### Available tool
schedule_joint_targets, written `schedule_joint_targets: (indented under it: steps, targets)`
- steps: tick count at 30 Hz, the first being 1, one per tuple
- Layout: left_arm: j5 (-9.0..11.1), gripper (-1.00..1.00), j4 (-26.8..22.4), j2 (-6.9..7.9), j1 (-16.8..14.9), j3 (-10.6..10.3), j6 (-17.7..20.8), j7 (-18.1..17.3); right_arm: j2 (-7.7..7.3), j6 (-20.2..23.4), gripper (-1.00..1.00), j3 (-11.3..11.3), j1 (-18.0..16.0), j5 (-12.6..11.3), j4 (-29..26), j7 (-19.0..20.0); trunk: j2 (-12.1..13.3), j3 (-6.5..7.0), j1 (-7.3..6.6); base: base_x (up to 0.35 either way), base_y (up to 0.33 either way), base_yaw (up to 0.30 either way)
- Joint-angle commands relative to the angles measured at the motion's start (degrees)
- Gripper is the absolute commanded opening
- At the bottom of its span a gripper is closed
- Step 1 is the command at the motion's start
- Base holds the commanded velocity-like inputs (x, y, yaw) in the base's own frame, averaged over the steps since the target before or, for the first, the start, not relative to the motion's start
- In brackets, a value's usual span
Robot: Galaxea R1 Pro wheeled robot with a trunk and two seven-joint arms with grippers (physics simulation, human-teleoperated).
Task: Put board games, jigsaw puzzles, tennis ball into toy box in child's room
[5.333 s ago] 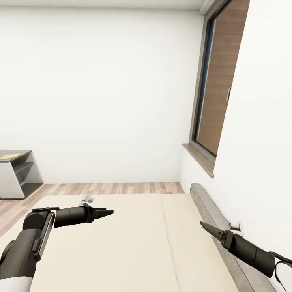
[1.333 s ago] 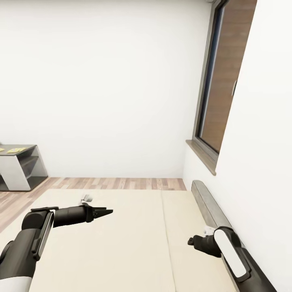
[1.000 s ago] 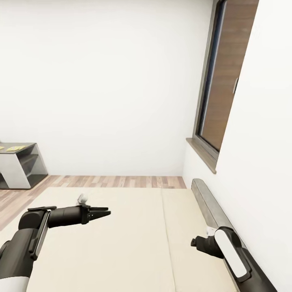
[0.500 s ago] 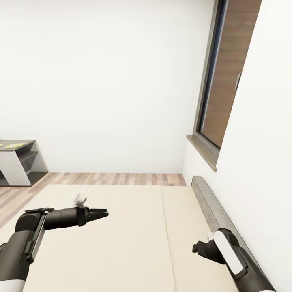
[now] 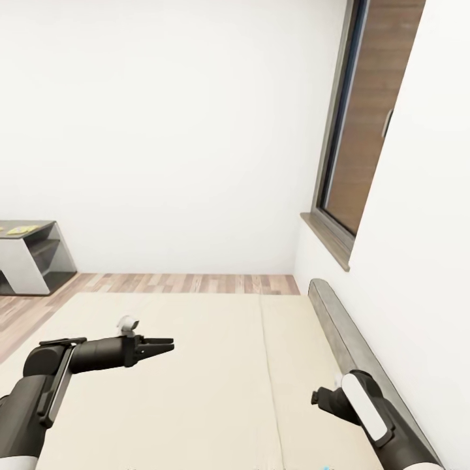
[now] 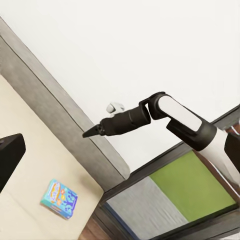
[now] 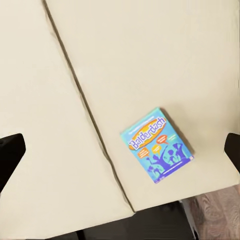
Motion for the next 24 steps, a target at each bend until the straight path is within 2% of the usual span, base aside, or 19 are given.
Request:
schedule_joint_targets:
  steps: [1, 10, 24]
  targets:
    - [-0.2, 1.00, 0.0, 0.03, 0.0, 0.1, 0.6, -0.3, -0.08, -0.6, 1.00, 0.2, -0.1, -0.5, 0.2, -0.5, -0.1, -0.23, 0.04, 0.000, 0.000, 0.000]
    - [-0.2, 1.00, 0.0, 0.13, 0.0, 0.3, 0.7, -0.3, -0.05, -4.2, 1.00, 0.3, -0.1, 2.9, 2.3, -0.1, -0.1, -1.07, 0.04, 0.000, 0.000, 0.000]
    - [-0.2, 1.00, 0.0, 0.12, 0.0, 0.3, 0.6, -0.3, 0.64, -8.3, 1.00, 0.6, -0.2, 5.1, 5.7, 0.1, -0.1, -2.37, 0.04, 0.000, 0.000, 0.000]
